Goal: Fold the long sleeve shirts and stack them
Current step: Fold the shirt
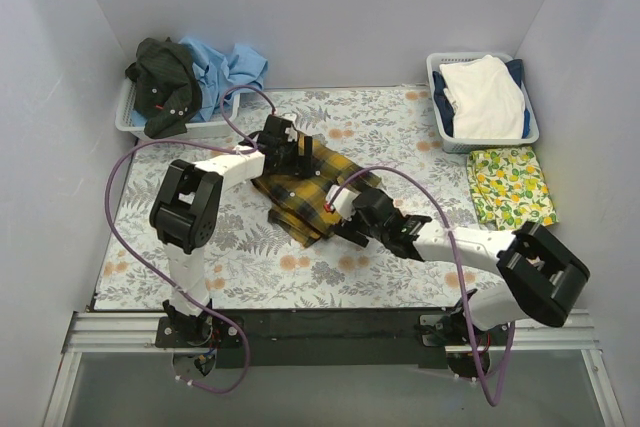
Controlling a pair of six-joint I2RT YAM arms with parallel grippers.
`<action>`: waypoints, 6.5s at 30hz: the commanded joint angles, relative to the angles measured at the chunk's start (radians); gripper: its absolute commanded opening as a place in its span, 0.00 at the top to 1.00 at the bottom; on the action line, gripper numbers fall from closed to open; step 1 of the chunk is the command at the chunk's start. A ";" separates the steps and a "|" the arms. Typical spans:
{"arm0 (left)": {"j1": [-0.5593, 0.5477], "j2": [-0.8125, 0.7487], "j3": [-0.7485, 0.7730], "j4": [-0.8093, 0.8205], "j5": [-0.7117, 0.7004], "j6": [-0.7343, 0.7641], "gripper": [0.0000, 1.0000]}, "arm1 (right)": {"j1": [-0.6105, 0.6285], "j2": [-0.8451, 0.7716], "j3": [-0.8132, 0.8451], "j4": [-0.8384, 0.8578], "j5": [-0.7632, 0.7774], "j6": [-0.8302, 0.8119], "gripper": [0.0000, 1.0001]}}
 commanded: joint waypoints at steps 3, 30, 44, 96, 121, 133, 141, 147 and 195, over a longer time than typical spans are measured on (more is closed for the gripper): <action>0.024 0.044 0.043 0.024 0.100 0.066 0.16 | 0.104 0.102 -0.021 0.175 0.092 -0.189 0.07; 0.084 0.021 0.040 0.000 0.216 0.066 0.16 | 0.206 0.524 0.106 0.499 0.304 -0.441 0.16; 0.113 -0.255 0.036 -0.059 0.023 0.037 0.14 | 0.203 0.343 0.333 -0.079 -0.005 -0.079 0.99; 0.279 -0.650 0.015 -0.405 -0.460 -0.190 0.12 | -0.618 0.275 0.114 0.226 -1.116 1.265 0.99; 0.110 -0.463 -0.376 -0.128 0.264 -0.366 0.35 | -0.668 0.363 0.086 0.226 -1.118 1.301 0.99; 0.069 -0.302 -0.096 -0.016 0.345 -0.382 0.34 | -0.717 0.384 0.075 0.226 -1.130 1.277 0.99; 0.033 0.009 0.204 0.007 0.339 -0.374 0.33 | -0.767 0.458 0.137 0.227 -1.135 1.240 0.98; 0.024 0.204 0.473 -0.049 0.339 -0.340 0.31 | -0.788 0.421 0.163 0.226 -1.100 1.242 0.68; 0.236 -0.153 0.370 -0.278 -0.002 -0.221 0.23 | -0.356 0.523 0.779 -0.407 -0.365 0.794 0.66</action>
